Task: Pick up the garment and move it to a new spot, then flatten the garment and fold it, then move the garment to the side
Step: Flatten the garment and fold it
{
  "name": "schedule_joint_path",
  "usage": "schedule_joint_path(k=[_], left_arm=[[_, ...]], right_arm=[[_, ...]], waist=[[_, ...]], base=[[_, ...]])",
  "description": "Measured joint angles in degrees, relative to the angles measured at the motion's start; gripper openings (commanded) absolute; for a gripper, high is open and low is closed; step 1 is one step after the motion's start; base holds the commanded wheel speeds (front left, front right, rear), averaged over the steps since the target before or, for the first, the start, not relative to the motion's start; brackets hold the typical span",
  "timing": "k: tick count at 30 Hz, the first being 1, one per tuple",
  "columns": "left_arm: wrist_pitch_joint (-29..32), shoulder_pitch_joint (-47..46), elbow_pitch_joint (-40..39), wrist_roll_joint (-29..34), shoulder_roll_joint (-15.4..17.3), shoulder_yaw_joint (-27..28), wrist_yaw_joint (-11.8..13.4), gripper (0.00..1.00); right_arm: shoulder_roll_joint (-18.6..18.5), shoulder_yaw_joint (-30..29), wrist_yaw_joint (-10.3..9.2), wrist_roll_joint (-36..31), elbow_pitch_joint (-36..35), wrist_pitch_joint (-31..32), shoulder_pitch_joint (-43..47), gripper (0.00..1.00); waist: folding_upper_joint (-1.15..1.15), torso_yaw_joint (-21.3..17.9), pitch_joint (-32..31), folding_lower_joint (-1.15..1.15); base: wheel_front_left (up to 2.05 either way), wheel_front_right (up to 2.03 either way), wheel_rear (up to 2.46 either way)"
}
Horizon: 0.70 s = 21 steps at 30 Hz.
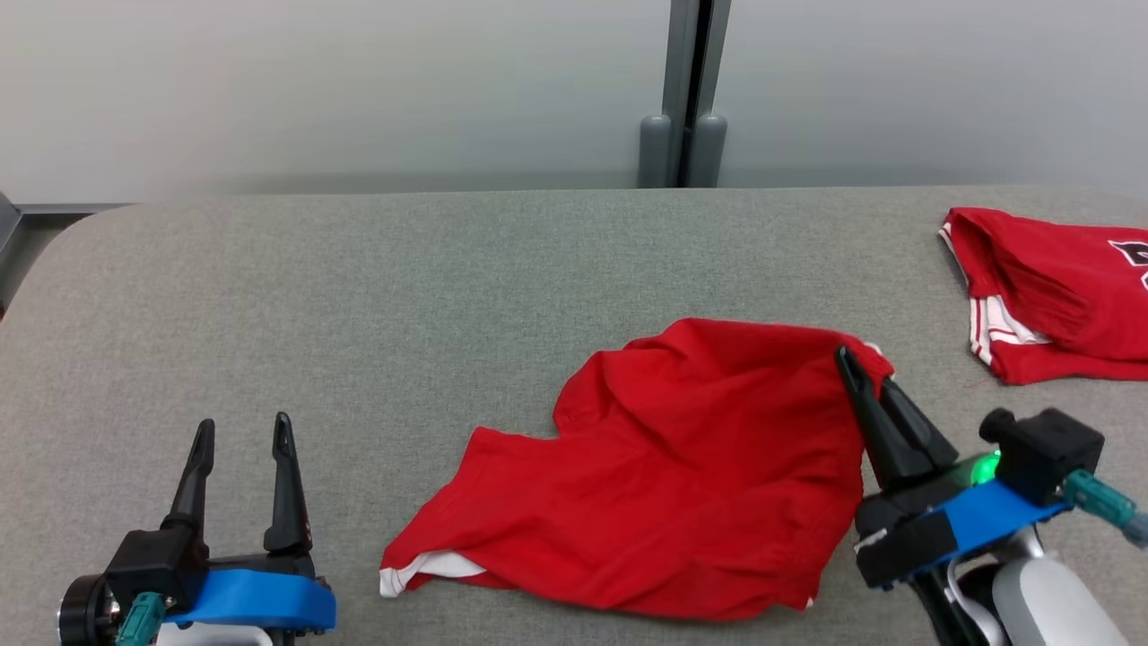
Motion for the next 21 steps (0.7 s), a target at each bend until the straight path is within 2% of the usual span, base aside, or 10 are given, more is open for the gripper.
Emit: schedule_joint_path(k=[7,14,21], left_arm=[[0.00,-2.11,-0.22,0.00,-0.03,-0.70,-0.01,1.00],[0.00,-5.85,-0.07,-0.65,-0.08,-3.19,-0.03,1.00],[-0.01,-7.48,0.16,-2.16,-0.10,-5.08,0.01,1.00]], right_arm=[[-1.23,-1.25,0.00,-0.43,12.60,-0.64,-11.60,0.00],[-4.25,-2.46,0.00,-0.66,31.06,-3.59,-25.05,0.00],[-4.41,-3.08,0.01,-0.49,49.08,-5.82,-35.88,0.00]], waist=[[0.00,1.56,2.66,0.00],[0.00,5.11,6.32,0.01],[0.00,8.51,9.64,0.01]], base=[[0.00,0.00,0.00],[0.00,0.00,0.00],[0.00,0.00,0.00]])
